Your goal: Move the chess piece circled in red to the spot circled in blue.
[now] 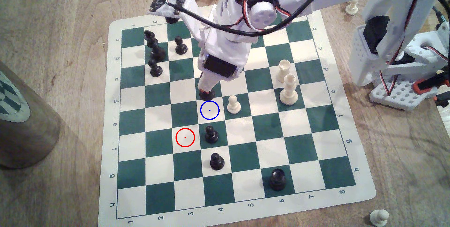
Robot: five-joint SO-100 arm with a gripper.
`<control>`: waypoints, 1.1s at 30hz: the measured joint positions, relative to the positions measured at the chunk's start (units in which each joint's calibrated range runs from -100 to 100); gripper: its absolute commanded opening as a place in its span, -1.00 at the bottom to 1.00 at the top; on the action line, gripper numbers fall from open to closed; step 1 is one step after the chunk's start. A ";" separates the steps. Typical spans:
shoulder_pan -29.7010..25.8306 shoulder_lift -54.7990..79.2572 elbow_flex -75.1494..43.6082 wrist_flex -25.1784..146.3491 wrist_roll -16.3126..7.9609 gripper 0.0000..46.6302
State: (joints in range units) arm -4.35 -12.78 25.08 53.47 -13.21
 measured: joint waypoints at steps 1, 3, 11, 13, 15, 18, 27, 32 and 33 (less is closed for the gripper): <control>-0.37 0.34 0.00 0.00 0.00 -0.99; -0.66 1.93 0.00 -0.72 0.00 -0.99; 0.00 8.46 0.00 -2.07 0.00 -0.99; 0.00 9.38 0.00 -2.39 0.20 -0.99; 0.00 9.80 0.00 -2.87 0.20 -0.99; 0.00 11.06 -0.36 -3.19 0.20 -0.99; -1.11 14.50 -3.43 -3.35 0.20 -0.99; -1.11 14.83 -3.43 -3.35 0.20 -0.99; -1.11 14.83 -3.43 -3.35 0.20 -0.99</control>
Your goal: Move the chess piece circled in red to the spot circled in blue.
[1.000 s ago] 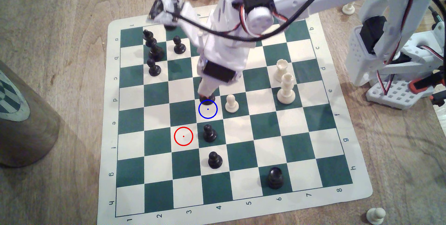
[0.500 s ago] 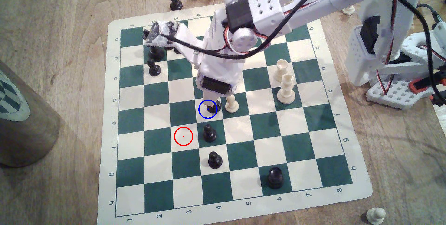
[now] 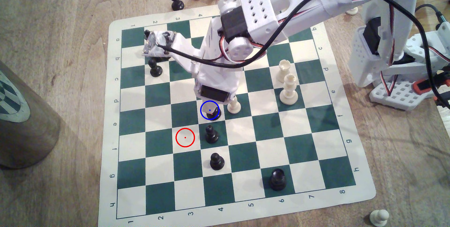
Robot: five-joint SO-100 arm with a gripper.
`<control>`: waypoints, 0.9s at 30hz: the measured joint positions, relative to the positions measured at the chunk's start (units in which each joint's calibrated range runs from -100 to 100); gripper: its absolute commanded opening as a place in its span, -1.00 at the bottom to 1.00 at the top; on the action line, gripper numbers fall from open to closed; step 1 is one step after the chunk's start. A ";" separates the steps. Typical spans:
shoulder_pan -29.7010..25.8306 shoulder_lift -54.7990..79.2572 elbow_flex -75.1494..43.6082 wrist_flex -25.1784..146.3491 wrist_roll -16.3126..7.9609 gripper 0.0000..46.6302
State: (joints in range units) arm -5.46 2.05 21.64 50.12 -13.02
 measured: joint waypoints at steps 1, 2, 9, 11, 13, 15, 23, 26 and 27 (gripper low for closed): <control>0.00 0.00 0.00 0.00 0.00 -0.99; 0.00 0.00 0.00 -0.08 0.00 -0.99; 0.00 0.00 0.00 -1.27 0.00 -0.99; 0.37 0.00 0.00 -1.35 0.00 -0.99; 0.66 0.00 0.00 -1.35 0.00 -0.96; 0.74 0.00 0.00 -1.35 0.00 -0.75; 0.81 0.00 0.00 -1.35 0.00 -0.20; 0.81 0.00 0.00 -1.35 0.00 -0.19; 0.81 0.00 0.00 -1.35 0.05 -0.19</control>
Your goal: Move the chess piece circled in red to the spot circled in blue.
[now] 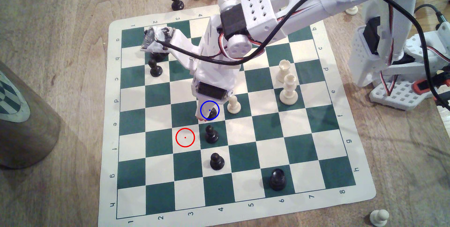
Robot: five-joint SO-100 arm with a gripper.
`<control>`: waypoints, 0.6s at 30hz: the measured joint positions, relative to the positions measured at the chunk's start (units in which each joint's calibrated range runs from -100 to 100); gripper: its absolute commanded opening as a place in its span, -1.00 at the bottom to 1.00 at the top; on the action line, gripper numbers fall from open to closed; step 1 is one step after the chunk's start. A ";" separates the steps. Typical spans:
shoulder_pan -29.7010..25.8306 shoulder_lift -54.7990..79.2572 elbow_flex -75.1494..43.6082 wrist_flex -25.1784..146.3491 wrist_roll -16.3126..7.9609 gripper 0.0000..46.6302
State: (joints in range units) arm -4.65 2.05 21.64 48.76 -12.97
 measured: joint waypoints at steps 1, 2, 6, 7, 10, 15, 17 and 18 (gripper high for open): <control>0.00 0.00 0.00 0.00 0.10 -0.19; 0.00 0.00 0.00 0.00 0.34 -0.19; 0.00 -0.34 0.00 1.27 0.78 -0.15; 0.00 -0.59 0.00 1.43 0.78 -0.14; 0.07 -3.85 0.00 3.35 0.83 -0.06; 0.07 -15.50 2.26 7.65 1.90 0.01; 0.00 -19.94 3.80 9.00 2.44 0.05; -0.15 -22.45 5.33 10.60 2.78 0.06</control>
State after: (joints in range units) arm -4.79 -20.40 26.98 59.36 -10.18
